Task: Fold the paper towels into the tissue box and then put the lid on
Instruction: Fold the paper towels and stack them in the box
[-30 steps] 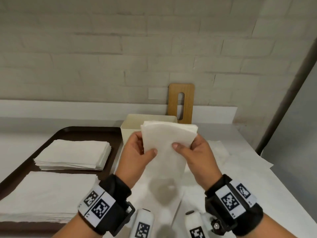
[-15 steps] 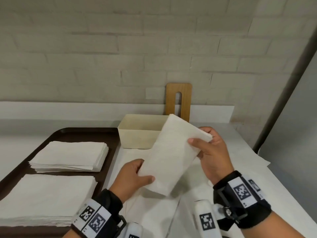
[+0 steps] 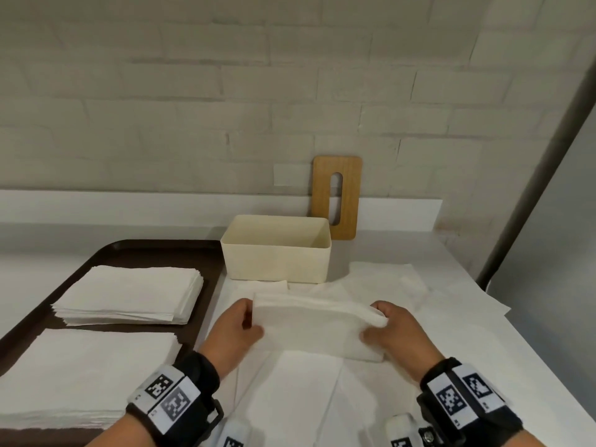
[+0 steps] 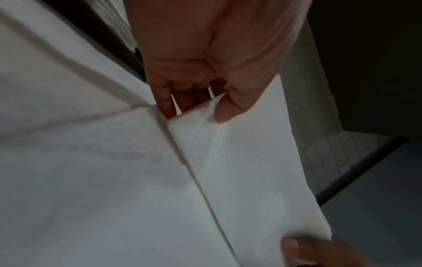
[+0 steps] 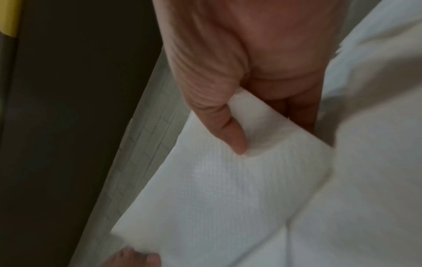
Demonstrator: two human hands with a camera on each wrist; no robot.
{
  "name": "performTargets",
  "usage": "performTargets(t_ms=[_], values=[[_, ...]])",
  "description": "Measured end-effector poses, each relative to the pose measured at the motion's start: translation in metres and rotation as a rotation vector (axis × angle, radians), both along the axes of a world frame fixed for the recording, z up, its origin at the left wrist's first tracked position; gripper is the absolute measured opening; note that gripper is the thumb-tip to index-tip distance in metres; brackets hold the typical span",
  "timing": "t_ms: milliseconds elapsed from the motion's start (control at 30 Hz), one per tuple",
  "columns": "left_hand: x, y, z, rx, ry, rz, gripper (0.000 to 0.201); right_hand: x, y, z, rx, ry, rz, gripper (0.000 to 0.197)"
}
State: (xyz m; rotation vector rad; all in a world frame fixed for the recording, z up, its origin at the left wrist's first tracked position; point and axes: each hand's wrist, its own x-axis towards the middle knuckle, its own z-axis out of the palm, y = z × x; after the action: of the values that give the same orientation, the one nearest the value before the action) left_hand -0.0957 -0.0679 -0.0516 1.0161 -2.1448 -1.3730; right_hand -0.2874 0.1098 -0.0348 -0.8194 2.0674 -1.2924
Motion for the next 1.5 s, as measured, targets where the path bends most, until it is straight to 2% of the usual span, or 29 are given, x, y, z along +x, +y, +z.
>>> performTargets(t_ms=[100,300,433,533,633,700,800,867,967,1067,1167,1233,1300,1500], values=[[-0.001,-0.011,0.013,-0.019,0.023,0.017,0.011,-0.009,-0.007,0.014,-0.004,-0.009,-0.048,0.019],[-0.014,-0.046,0.074,-0.075,0.234,0.156,0.036,-0.032,-0.041,0.064,-0.196,-0.028,-0.049,0.034],[-0.031,-0.081,0.112,-0.231,0.259,0.271,0.041,-0.046,-0.086,0.102,-0.339,0.141,-0.182,0.045],[-0.050,-0.102,0.128,-0.398,0.136,0.302,0.032,-0.052,-0.121,0.115,-0.358,0.361,-0.224,0.045],[-0.067,-0.120,0.123,-0.409,0.024,0.282,0.020,-0.059,-0.150,0.107,-0.355,0.460,-0.201,0.042],[-0.077,-0.131,0.112,-0.414,-0.102,0.278,0.026,-0.065,-0.165,0.093,-0.318,0.483,-0.179,0.037],[-0.086,-0.142,0.096,-0.420,-0.306,0.190,0.034,-0.073,-0.183,0.069,-0.190,0.492,-0.138,0.018],[-0.091,-0.148,0.086,-0.434,-0.429,0.137,0.037,-0.079,-0.193,0.057,-0.100,0.488,-0.073,0.021],[-0.099,-0.154,0.073,-0.493,-0.641,0.076,0.036,-0.084,-0.203,0.050,0.144,0.506,0.106,0.032],[-0.106,-0.155,0.065,-0.556,-0.820,0.041,0.033,-0.080,-0.207,0.047,0.306,0.681,0.199,0.037],[-0.111,-0.156,0.060,-0.616,-0.897,0.022,0.033,-0.074,-0.210,0.045,0.455,0.830,0.265,0.033],[-0.109,-0.155,0.059,-0.654,-0.884,0.016,0.032,-0.071,-0.210,0.044,0.481,0.853,0.261,0.031],[-0.103,-0.151,0.060,-0.725,-0.791,0.033,0.033,-0.070,-0.205,0.047,0.439,0.831,0.212,0.029],[-0.076,-0.115,0.085,-0.824,-0.466,0.092,0.039,-0.055,-0.167,0.061,0.107,0.681,0.093,0.021]])
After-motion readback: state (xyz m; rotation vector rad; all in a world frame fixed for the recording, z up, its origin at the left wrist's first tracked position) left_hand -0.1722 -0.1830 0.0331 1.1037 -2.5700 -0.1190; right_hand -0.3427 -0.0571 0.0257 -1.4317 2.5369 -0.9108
